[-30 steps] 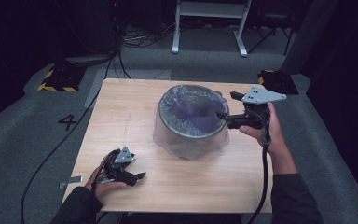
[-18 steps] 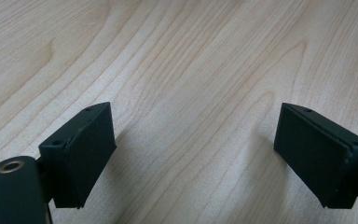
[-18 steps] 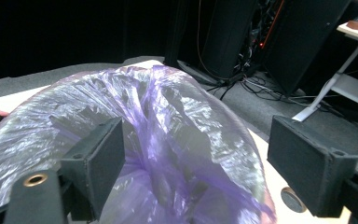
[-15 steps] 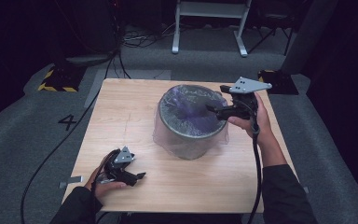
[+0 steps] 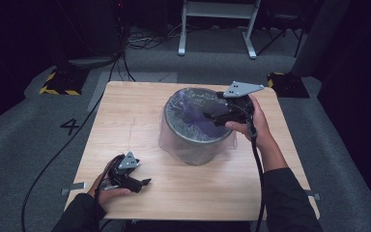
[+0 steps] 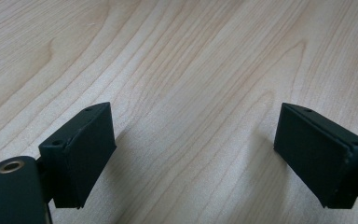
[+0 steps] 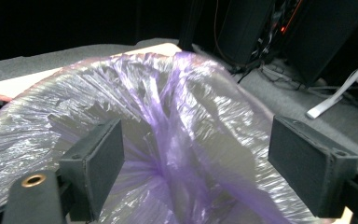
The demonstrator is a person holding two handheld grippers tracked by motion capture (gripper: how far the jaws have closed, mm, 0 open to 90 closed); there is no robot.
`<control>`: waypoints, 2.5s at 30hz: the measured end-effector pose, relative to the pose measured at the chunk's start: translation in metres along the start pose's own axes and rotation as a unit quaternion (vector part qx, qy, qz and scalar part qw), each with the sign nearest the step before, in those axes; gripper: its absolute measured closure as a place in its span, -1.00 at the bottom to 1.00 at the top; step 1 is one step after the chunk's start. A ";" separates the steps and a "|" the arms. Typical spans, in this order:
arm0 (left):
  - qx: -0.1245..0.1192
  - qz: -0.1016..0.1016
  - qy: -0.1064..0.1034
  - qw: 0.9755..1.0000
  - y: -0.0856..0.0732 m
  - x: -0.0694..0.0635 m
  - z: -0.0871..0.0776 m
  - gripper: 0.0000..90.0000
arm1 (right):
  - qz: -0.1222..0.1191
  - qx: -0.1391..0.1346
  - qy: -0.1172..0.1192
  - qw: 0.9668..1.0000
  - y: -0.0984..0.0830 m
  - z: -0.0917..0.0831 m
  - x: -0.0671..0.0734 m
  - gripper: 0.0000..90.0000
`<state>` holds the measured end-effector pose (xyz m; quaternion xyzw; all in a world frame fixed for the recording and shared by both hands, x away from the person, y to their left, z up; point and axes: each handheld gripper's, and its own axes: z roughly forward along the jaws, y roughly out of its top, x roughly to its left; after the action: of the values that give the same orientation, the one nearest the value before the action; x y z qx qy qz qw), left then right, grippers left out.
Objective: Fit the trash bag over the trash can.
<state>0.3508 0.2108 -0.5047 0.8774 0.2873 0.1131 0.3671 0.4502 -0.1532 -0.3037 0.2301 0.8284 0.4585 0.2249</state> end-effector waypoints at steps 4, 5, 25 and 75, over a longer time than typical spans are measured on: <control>0.000 0.001 -0.001 1.000 0.000 0.000 0.000 -0.73 | -0.010 0.026 0.014 1.000 -0.001 0.006 0.003 -0.60; 0.000 0.001 -0.001 1.000 0.000 0.000 0.000 -0.73 | -0.015 0.034 0.015 0.999 -0.002 0.008 0.004 -0.60; 0.000 0.002 -0.002 1.000 0.000 0.000 0.000 -0.73 | -0.011 0.136 0.017 0.991 -0.013 0.032 0.007 -0.60; 0.001 0.002 -0.002 1.000 0.000 0.001 0.000 -0.73 | -0.001 0.143 0.009 0.990 -0.004 0.018 0.009 -0.56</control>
<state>0.3511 0.2113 -0.5046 0.8786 0.2846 0.1119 0.3669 0.4535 -0.1379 -0.3171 0.2551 0.8877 0.3371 0.1823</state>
